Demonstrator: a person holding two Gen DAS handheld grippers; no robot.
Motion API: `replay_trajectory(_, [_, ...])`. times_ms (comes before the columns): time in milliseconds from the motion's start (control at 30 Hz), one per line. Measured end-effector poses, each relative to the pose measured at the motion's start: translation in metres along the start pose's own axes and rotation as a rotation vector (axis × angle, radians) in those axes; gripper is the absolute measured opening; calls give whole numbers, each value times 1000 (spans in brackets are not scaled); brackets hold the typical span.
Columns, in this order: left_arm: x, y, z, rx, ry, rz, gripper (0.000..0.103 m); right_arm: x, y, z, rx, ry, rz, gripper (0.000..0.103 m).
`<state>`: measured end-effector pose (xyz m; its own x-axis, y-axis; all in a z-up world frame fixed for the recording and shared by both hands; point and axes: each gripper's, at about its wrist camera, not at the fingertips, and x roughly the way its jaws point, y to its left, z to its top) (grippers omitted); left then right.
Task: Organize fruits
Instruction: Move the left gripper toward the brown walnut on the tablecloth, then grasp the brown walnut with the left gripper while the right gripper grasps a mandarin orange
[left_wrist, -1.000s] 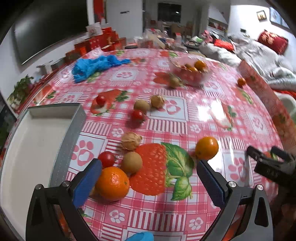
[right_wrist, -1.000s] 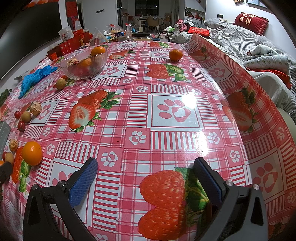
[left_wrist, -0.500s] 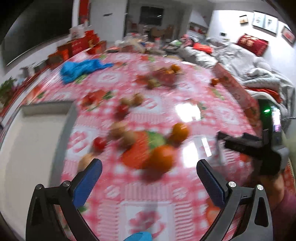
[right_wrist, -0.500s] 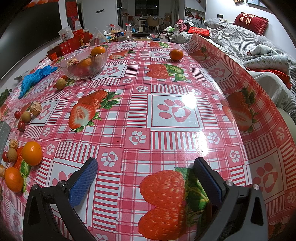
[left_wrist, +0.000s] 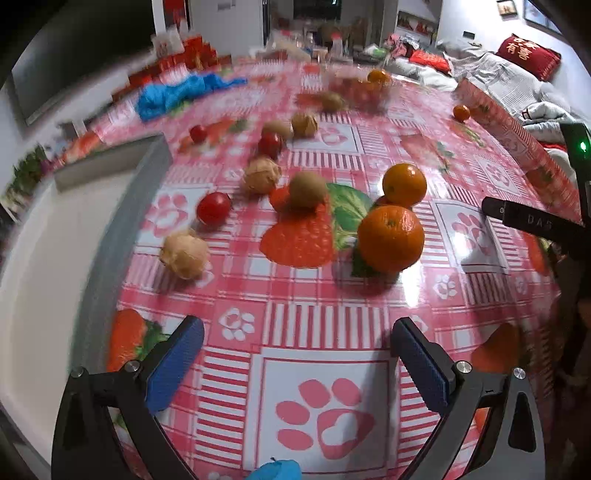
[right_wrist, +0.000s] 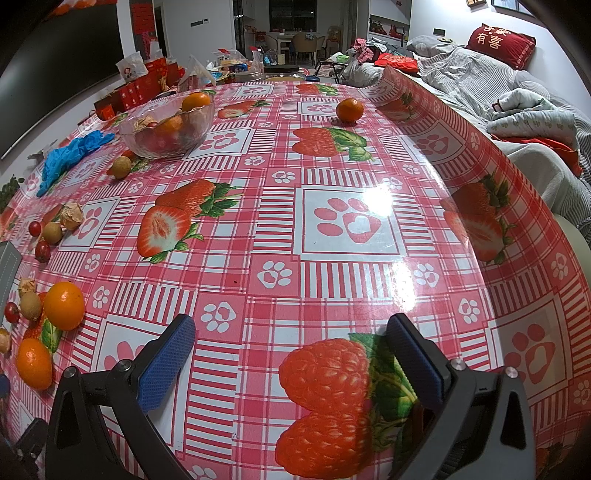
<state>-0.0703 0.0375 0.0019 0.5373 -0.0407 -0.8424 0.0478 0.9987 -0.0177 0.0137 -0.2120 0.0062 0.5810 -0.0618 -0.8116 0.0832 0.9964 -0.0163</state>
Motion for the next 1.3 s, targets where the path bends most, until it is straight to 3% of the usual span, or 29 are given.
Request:
replay_trajectory(233, [1,0,-5,3,-12,1,103,0,1,0,0,0,0,103])
replay_trajectory(367, [2,3,4,26,68,-2,102,0,0,0,0,0,0,103])
replay_trajectory(467, [-7,17,11,3,13,39,102,0,0,0,0,0,0,103])
replay_trajectory(567, [-10,34,21,-51,2,4,102,0,3,0,0,0,0,103])
replay_trajectory(733, [-4,37,34,-46,-15,26,102,0,2,0,0,0,0,103])
replay_trajectory(767, [-2,37,36,-49,-15,28,100,0,0,0,0,0,0,103])
replay_trajectory(833, [3,38,39,-53,-3,30,87,0,-3,0,0,0,0,103])
replay_trajectory(900, [7,41,40,-60,8,45,87,0,-1,0,0,0,0,103])
replay_trajectory(967, [11,44,39,-68,16,52,72,0,1,0,0,0,0,103])
replay_trajectory(1100, [13,46,40,-69,20,65,66,1,8,0,-1,1,-2,103])
replay_trajectory(1200, [12,46,40,-76,17,42,48,2,11,1,0,2,-4,103])
replay_trajectory(1300, [12,46,41,-83,16,50,47,2,12,1,-3,8,-2,103])
